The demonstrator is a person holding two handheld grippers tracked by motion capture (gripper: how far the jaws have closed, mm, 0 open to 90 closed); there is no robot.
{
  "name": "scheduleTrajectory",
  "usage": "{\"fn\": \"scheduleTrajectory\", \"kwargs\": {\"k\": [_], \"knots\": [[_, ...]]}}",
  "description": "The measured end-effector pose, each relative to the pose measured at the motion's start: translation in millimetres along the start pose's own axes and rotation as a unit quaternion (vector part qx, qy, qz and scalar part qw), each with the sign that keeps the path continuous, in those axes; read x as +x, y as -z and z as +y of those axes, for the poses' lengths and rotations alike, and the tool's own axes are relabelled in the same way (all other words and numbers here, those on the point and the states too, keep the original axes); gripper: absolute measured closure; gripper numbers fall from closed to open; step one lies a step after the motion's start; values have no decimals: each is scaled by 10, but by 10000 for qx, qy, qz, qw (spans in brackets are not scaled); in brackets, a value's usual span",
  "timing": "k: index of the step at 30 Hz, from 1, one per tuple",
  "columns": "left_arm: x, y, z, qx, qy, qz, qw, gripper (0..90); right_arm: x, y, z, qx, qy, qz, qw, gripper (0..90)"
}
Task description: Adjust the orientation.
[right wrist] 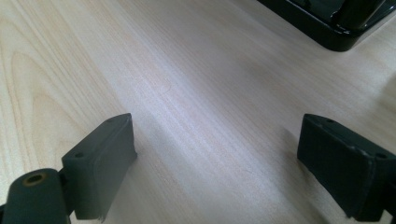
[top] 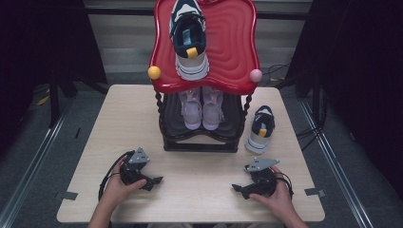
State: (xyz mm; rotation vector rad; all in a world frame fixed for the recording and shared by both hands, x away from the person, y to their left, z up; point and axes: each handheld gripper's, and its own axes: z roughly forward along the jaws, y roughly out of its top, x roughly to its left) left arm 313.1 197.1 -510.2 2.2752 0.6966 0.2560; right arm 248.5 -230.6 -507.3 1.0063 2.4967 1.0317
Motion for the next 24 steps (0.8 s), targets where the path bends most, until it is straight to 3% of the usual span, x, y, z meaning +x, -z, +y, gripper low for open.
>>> {"fn": "scheduleTrajectory", "kwargs": {"k": [3, 15, 17, 21, 24], "knots": [[0, 0, 0, 0, 0, -1, 10000, 0, -5, 29, 31, 196, 15, 62, 9998, 140], [1, 0, 0, -2, -8, 3, 10000, 0, -131, 189, 65, 547, -138, 241, 9981, 158], [1, 0, 0, -1, -8, 5, 10000, 0, -150, 200, 69, 573, -96, 301, 9979, 159], [0, 0, 0, 0, 0, 1, 10000, 0, -186, 270, 96, 920, -9, 454, 9947, 163], [1, 0, 0, -1, -6, 2, 10000, 0, -228, 298, 111, 983, 103, 481, 9939, 163]]}}
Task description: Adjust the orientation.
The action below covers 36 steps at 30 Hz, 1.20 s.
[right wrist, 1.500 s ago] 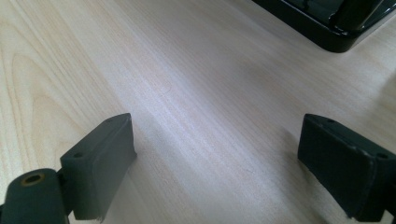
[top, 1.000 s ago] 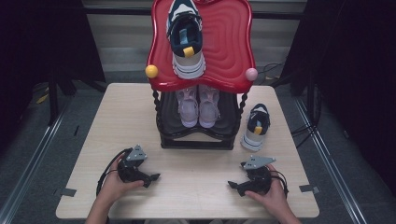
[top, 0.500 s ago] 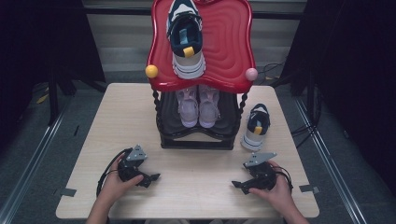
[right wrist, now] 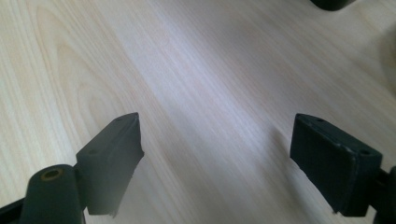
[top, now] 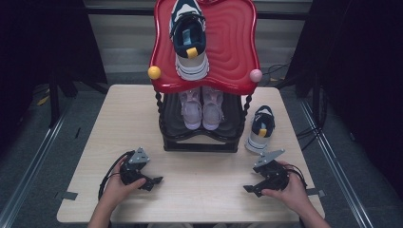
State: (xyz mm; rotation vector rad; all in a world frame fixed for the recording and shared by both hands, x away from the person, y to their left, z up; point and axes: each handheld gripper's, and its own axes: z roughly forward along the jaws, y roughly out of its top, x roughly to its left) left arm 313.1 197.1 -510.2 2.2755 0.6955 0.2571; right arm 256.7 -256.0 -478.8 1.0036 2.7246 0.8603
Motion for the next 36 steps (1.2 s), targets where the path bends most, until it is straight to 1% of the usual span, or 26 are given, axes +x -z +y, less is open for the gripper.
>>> {"fn": "scheduleTrajectory", "kwargs": {"k": [1, 2, 3, 4, 5, 6, 10, 11, 12, 13, 18, 21, 22, 23, 24, 29, 30, 31, 32, 33, 36], "knots": [[-1, 0, 0, 4, 5, -3, 10000, 0, -33, 39, 11, 82, 49, 6, 10000, 165], [0, 0, 0, 0, 1, 0, 10000, 0, -33, 39, 11, 82, 49, 6, 10000, 165], [0, 0, 0, 0, 2, 0, 10000, 0, -42, 62, 19, 152, 13, -4, 9999, 168], [0, 0, 0, -1, -1, 0, 10000, 0, -80, 104, 35, 258, 52, -4, 9997, 178], [-1, 0, 0, 2, 4, -3, 10000, 0, -80, 104, 35, 258, 52, -4, 9997, 178], [0, 0, 0, 0, -1, -1, 10000, 0, -106, 142, 53, 343, 45, 10, 9994, 181], [-1, 0, 0, 2, 4, -4, 10000, 0, -139, 190, 82, 458, 101, -4, 9989, 182], [0, 0, 0, -1, -2, 0, 10000, 0, -150, 217, 97, 558, 84, -9, 9984, 181], [0, 0, 0, 0, -2, 0, 10000, 0, -150, 217, 97, 558, 84, -9, 9984, 181], [-1, 0, 0, 1, 3, -3, 10000, 0, -162, 228, 103, 598, 129, 16, 9981, 182], [0, 0, 0, 0, 1, -1, 10000, 0, -205, 271, 134, 828, 235, 16, 9963, 190], [0, 0, 0, 0, -1, 0, 10000, 0, -225, 292, 152, 966, 213, 4, 9951, 196], [0, 0, 0, 1, -2, 1, 10000, 0, -230, 301, 160, 1020, 163, -8, 9947, 199], [-1, 0, 0, 2, 4, -3, 10000, 0, -256, 315, 177, 1094, 267, 10, 9936, 212], [0, 0, 0, 0, -2, 0, 10000, 0, -264, 327, 188, 1139, 267, -4, 9931, 212], [0, 0, 0, 2, -3, 0, 10000, 0, -312, 393, 248, 1126, 314, -76, 9931, 212], [0, 0, 0, -1, 1, 0, 10000, 0, -324, 407, 260, 1135, 357, -60, 9929, 211], [0, 0, 0, 0, -1, -1, 10000, 0, -332, 424, 273, 1139, 338, -73, 9929, 212], [0, 0, 0, -1, -1, -1, 10000, 0, -350, 442, 284, 1145, 387, -114, 9926, 212], [1, 1, 0, 5, -9, -2, 10000, 0, -377, 476, 311, 1155, 394, -133, 9924, 214], [-1, 0, 0, 2, 5, -4, 10000, 0, -398, 507, 337, 1198, 401, -185, 9918, 214]]}}
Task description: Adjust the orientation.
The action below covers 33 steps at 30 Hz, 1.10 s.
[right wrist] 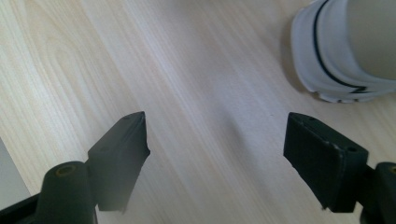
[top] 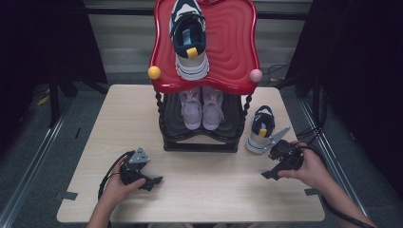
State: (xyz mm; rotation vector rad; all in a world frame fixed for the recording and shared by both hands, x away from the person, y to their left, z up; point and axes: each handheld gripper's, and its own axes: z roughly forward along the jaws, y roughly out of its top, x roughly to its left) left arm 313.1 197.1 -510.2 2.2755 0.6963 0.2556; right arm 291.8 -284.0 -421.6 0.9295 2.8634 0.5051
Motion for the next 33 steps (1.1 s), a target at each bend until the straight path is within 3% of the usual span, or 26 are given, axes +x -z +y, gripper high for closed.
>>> {"fn": "scheduleTrajectory", "kwargs": {"k": [4, 15, 24, 33], "knots": [[1, 0, 0, -1, -7, 3, 10000, 0, -93, 129, 63, -10, 32, -145, 9999, 214], [0, 0, 0, 2, -1, -1, 10000, 0, -303, 245, 182, -154, -116, -441, 9988, 214], [1, 0, 0, -1, -8, 0, 10000, 0, -495, 183, 338, -258, -67, -803, 9964, 221], [1, 0, 0, 1, -1, -3, 10000, 0, -614, 22, 518, -169, 69, -855, 9962, 269]]}}
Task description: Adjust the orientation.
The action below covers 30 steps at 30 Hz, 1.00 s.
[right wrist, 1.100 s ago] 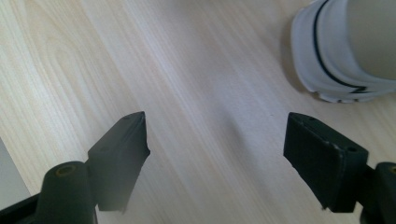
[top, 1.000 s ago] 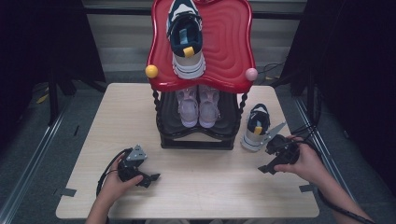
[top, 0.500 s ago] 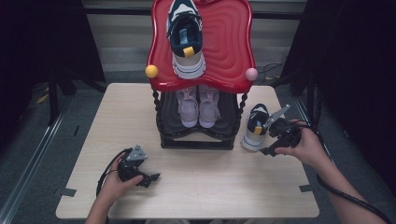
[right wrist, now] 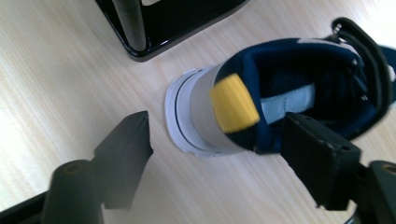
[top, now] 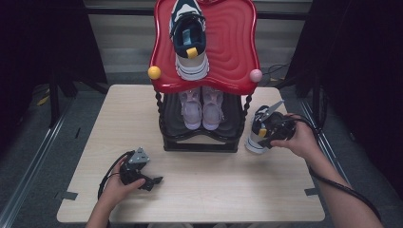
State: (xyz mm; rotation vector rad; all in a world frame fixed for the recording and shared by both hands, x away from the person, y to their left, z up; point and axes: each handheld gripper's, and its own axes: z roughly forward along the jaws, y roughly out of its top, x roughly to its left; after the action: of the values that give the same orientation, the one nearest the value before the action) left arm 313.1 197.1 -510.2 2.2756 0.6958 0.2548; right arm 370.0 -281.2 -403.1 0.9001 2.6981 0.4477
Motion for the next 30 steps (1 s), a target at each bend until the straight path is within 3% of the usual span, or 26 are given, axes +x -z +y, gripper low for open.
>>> {"fn": "scheduleTrajectory", "kwargs": {"k": [2, 6, 7, 8, 9, 12, 14, 17, 23, 25, 26, 27, 30], "knots": [[0, 0, 0, 1, -1, 0, 10000, 0, 3, -16, 8, 3, -45, -5, 10000, 290], [1, 0, 0, 0, -5, -5, 10000, 0, 2, -65, 10, -124, -55, -118, 9998, 437], [1, 0, 0, 0, -4, -4, 10000, 0, 4, -73, 3, -213, 4, -200, 9996, 469], [1, 0, 0, 0, -5, -3, 10000, 0, -1, -66, -16, -226, 138, -322, 9991, 570], [1, 0, 0, 0, -4, -4, 10000, 0, -3, -59, -23, -241, 112, -335, 9991, 603], [1, 0, 0, 0, -6, -3, 10000, 0, -20, -44, -32, -276, 187, -295, 9990, 634], [1, 0, 0, 0, -3, -5, 10000, 0, -9, -24, -30, -201, 486, -347, 9980, 699], [1, 0, -1, 0, -4, -4, 10000, 0, 19, 21, -27, -200, 569, -227, 9979, 779], [1, 0, 0, 0, -4, -4, 10000, 0, 79, 237, -121, -306, 786, -56, 9964, 793], [1, 0, 0, 1, -4, -3, 10000, 0, 187, 377, -179, -485, 863, 225, 9948, 793], [1, 0, 0, 0, -6, -3, 10000, 0, 187, 377, -179, -485, 863, 225, 9948, 793], [1, 0, 0, 0, -5, -3, 10000, 0, 281, 417, -210, -420, 891, 433, 9942, 791], [1, 0, 0, -2, -10, 2, 10000, 0, 374, 415, -251, -341, 941, 553, 9934, 789]]}}
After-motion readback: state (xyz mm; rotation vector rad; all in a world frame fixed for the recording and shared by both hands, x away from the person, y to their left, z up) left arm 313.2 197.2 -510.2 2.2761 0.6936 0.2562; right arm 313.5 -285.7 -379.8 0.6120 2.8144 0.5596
